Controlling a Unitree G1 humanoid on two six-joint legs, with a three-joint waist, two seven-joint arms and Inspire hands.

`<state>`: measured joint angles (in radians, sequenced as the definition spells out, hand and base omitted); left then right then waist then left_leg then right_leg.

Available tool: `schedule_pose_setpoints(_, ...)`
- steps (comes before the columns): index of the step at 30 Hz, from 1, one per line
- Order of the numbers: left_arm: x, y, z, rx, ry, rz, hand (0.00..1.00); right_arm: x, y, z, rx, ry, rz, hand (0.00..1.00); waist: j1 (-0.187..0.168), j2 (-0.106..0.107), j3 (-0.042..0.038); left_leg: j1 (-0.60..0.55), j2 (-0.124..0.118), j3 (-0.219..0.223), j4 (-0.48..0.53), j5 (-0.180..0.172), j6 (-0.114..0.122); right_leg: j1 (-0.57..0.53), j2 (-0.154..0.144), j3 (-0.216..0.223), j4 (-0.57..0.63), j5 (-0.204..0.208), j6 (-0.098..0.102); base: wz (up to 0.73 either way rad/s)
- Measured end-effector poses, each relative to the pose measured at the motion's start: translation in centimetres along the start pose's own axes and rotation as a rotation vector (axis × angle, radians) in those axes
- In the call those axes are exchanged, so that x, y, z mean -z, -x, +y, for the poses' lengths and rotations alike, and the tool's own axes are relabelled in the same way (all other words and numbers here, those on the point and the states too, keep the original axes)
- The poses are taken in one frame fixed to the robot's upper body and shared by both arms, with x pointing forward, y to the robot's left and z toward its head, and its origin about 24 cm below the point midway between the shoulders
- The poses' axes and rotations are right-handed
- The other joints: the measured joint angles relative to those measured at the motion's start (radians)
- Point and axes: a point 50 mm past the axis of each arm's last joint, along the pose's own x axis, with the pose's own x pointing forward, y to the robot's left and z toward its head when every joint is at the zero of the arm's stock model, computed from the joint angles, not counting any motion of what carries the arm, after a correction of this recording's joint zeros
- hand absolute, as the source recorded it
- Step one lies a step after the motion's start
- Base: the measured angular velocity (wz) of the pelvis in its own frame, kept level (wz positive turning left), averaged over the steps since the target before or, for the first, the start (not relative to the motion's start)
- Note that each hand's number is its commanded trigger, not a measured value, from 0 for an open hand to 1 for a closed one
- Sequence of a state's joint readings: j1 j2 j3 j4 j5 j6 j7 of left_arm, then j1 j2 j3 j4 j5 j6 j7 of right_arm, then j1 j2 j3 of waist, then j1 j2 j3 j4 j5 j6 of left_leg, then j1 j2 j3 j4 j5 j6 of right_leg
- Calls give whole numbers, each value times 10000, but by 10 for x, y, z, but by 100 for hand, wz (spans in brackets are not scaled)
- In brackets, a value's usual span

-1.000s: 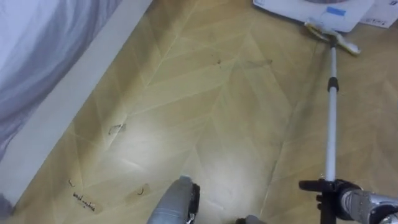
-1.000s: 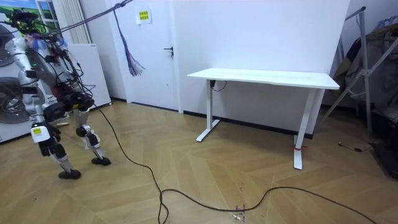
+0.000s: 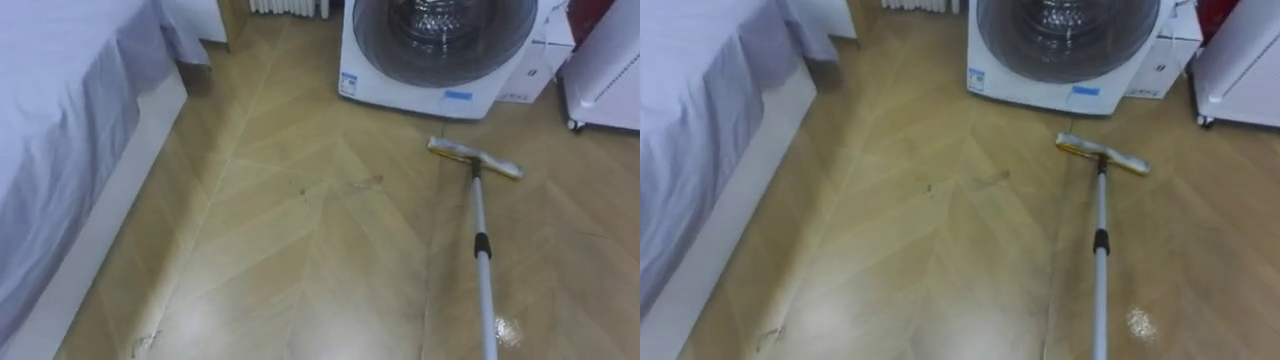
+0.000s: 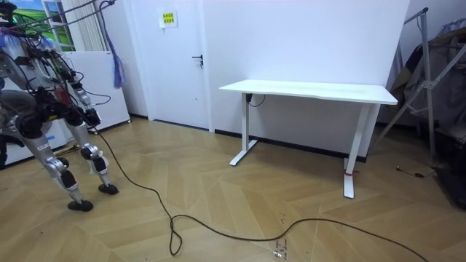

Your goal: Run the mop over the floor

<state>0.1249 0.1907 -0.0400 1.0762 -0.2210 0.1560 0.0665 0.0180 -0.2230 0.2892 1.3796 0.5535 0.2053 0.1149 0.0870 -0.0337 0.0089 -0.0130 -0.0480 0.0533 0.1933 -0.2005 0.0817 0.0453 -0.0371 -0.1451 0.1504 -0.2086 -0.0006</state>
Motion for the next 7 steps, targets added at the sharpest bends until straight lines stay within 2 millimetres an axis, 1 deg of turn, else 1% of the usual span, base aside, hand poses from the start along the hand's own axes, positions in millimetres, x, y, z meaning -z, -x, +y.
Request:
schedule_pose_setpoints(1,1,0,2,-134,142,80,0,0,0,0,-39,59,5,100,-25,2,20,127,9,-3,-72,6,-11,88,24,32,-12,0,0,-6)
schedule_pose_setpoints(3,4,0,4,-297,-53,163,0,1,0,-1,-85,29,35,100,-127,0,26,228,7,-51,-75,7,-12,222,26,-54,-13,0,0,5)
schedule_pose_setpoints(4,5,0,4,-346,-279,200,0,2,0,-1,-80,57,66,100,-180,2,8,262,5,-80,-75,7,-13,271,24,-104,-11,0,0,11)
schedule_pose_setpoints(7,8,0,4,-415,-482,303,0,-1,0,0,-72,263,-13,100,-223,5,12,335,0,-52,-75,7,-15,337,14,-86,-7,0,0,2)
